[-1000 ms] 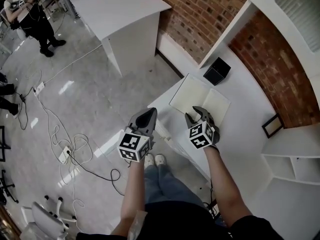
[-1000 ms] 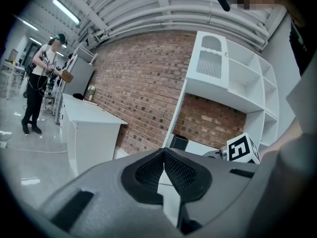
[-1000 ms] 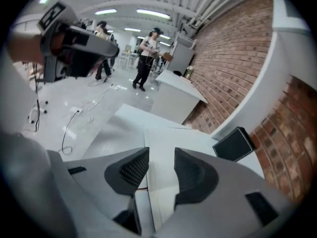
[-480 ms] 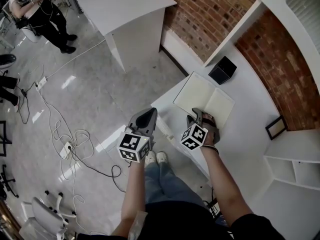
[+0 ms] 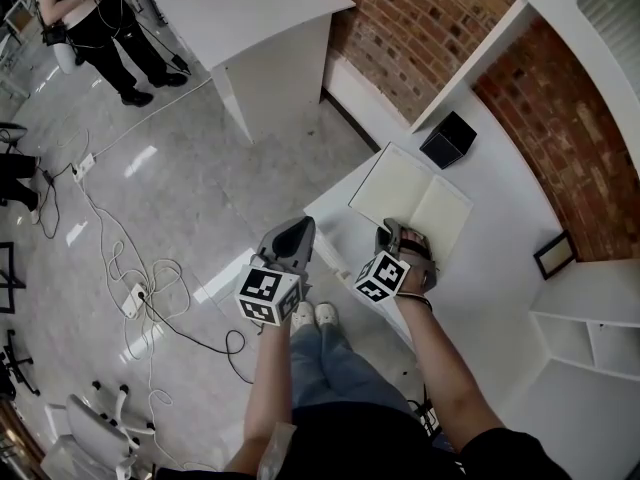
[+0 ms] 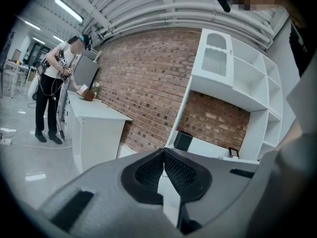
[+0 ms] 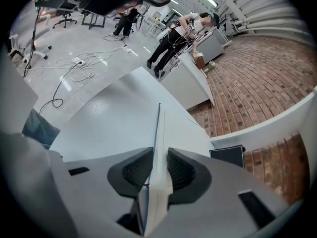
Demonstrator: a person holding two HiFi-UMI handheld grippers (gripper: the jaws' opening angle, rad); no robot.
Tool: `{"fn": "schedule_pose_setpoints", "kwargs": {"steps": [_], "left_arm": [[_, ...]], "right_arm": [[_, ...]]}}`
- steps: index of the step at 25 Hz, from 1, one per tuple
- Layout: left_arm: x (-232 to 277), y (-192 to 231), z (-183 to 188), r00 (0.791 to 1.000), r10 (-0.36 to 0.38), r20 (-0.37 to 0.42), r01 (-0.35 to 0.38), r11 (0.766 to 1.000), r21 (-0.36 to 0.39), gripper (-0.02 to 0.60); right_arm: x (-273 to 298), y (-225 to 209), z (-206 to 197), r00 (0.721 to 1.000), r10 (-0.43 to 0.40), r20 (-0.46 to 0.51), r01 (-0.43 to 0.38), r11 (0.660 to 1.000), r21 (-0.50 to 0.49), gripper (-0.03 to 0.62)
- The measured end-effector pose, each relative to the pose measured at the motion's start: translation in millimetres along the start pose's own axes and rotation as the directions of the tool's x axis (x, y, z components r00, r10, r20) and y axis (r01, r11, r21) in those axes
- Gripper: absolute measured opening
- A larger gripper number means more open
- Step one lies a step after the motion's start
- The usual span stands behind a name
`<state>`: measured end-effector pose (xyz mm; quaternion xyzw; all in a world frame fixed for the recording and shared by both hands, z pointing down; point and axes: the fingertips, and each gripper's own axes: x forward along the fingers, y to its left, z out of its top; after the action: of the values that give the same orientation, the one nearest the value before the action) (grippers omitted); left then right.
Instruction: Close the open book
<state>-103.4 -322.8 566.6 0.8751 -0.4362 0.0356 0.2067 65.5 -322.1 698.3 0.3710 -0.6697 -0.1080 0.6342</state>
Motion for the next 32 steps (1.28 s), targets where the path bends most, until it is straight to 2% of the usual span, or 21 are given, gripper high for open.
{"fn": "schedule_pose_setpoints", "kwargs": {"steps": [7, 12, 17, 20, 23, 26, 29, 32], "left_arm": [[-1.1, 3.7, -0.5, 1.0, -0.001, -0.005, 0.001, 1.0, 0.002, 0.009], [-3.5, 5.6, -1.7, 1.0, 0.001, -0.009, -0.001, 1.0, 0.002, 0.009], [-1.1, 3.7, 1.8, 1.0, -0.005, -0.006, 0.005, 1.0, 0.011, 0.009], [-1.0, 0.2, 4.1, 1.0, -0.012, -0.01, 0.012, 1.0, 0.019, 0.009], [0.6, -4.2, 6.8, 1.0, -0.019, -0.013, 0.02, 0.999, 0.027, 0.009], [2.3, -9.2, 10.9, 0.999, -0.031, -0.013, 0.032, 0.999, 0.034, 0.009], [4.1, -17.0, 11.8, 0.999, -0.046, -0.014, 0.047, 0.998, 0.046, 0.009], [6.9, -24.1, 11.1, 0.998, -0.059, -0.021, 0.06, 0.997, 0.054, 0.009]], "right_arm": [[1.7, 3.3, 0.9, 0.999, -0.024, -0.027, 0.024, 1.0, 0.005, 0.054], [-2.0, 3.1, 0.9, 0.999, -0.04, -0.018, 0.041, 0.998, 0.049, 0.04], [-14.4, -6.0, -4.3, 0.996, -0.082, 0.026, 0.076, 0.983, 0.166, 0.034], [-26.5, -12.2, -7.3, 0.992, -0.111, 0.055, 0.091, 0.954, 0.284, 0.031], [-38.5, -22.6, -9.7, 0.985, -0.152, 0.08, 0.106, 0.906, 0.41, 0.029], [-50.7, -34.4, -11.6, 0.975, -0.196, 0.102, 0.11, 0.831, 0.545, 0.026], [-62.1, -44.4, -18.2, 0.963, -0.235, 0.129, 0.084, 0.721, 0.687, 0.025], [-70.5, -52.0, -28.7, 0.947, -0.279, 0.157, 0.034, 0.576, 0.816, 0.024]]}}
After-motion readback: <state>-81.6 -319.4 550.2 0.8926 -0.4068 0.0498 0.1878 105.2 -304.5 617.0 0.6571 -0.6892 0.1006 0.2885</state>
